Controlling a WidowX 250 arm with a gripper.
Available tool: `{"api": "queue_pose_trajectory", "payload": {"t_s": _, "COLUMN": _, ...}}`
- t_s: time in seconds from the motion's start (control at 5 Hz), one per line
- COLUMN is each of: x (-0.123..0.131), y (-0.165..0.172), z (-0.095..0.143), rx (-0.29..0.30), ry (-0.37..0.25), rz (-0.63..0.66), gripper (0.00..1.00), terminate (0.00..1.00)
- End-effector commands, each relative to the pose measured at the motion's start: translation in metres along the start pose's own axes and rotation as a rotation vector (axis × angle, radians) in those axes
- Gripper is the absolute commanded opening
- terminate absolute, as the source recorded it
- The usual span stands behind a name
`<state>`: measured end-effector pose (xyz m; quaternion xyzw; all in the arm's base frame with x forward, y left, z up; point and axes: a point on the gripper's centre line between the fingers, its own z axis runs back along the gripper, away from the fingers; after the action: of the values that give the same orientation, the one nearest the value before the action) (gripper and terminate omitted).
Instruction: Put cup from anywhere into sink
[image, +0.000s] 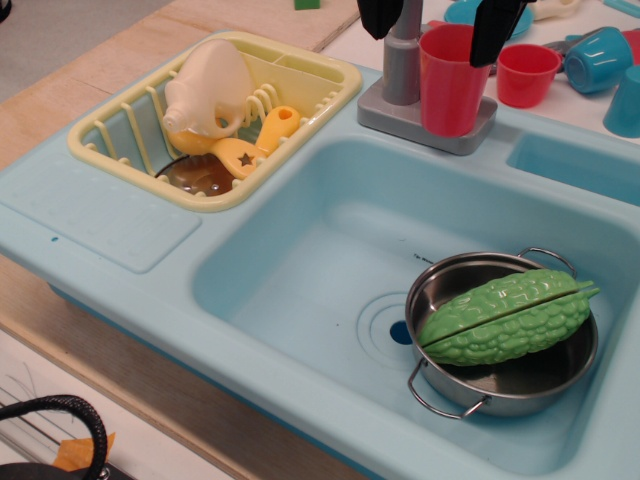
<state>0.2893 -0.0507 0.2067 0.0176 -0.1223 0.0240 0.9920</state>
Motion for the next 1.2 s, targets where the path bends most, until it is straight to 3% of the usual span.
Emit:
{"api": "queue_pose_trajectory", "payload": {"t_s": 0.0, "x": 0.000, "y": 0.000, "z": 0.000, "rx": 0.000, "ry": 0.000, "rz": 0.000, "gripper": 1.00, "terminate": 0.00}}
{"api": "queue_pose_trajectory", "payload": {"t_s": 0.4, "x": 0.012, "y": -0.011, "z": 0.010, "rx": 0.059, "ry": -0.093, "rz": -0.133, "gripper": 1.00, "terminate": 0.00}}
{"api": "queue_pose_trajectory", "payload": {"t_s": 0.8, "x": 0.024, "y": -0.016, "z": 0.002, "rx": -0.004, "ry": -0.159, "rz": -0.290, "gripper": 1.00, "terminate": 0.00}}
{"api": "queue_pose_trajectory", "payload": {"t_s": 1.0, "x": 0.029, "y": -0.017, "z": -0.004, "rx": -0.044, "ry": -0.156, "rz": -0.330, "gripper": 1.00, "terminate": 0.00}}
